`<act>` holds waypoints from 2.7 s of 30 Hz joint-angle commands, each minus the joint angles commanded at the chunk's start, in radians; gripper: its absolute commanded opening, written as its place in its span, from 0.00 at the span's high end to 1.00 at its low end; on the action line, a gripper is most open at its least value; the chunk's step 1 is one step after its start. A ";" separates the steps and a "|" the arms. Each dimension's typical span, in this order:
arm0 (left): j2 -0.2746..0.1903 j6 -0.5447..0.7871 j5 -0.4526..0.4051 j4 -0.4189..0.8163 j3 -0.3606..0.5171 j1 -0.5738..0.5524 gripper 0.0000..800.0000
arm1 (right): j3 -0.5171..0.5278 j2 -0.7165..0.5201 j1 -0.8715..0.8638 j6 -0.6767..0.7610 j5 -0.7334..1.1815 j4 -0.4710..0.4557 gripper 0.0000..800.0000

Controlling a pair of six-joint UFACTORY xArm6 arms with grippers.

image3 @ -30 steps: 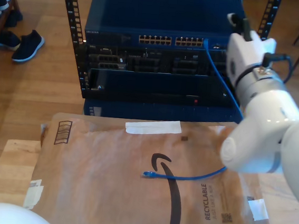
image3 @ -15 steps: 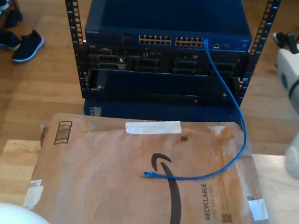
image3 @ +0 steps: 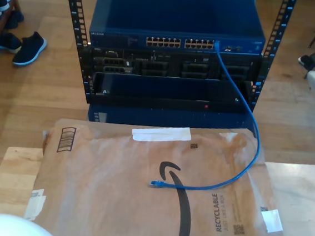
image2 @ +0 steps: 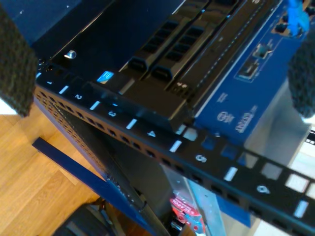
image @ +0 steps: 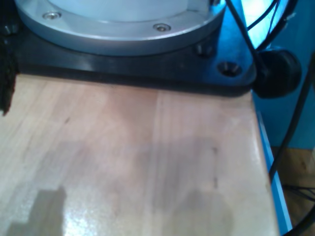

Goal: Grab the cable and plug it in

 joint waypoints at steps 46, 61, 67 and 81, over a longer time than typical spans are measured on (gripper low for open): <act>0.000 0.000 0.000 0.000 0.002 0.002 0.00 | 0.015 -0.322 -0.548 -1.013 1.689 0.364 0.01; 0.000 0.000 0.000 0.000 0.000 0.002 0.00 | 0.091 -0.439 -0.867 -1.252 1.926 0.364 0.01; 0.000 0.000 0.000 0.000 0.000 0.000 0.00 | 0.216 -0.459 -0.979 -1.246 1.864 0.440 0.02; 0.000 0.000 0.000 0.000 0.000 0.002 0.00 | 0.454 -0.534 -1.114 -1.254 1.593 0.454 0.01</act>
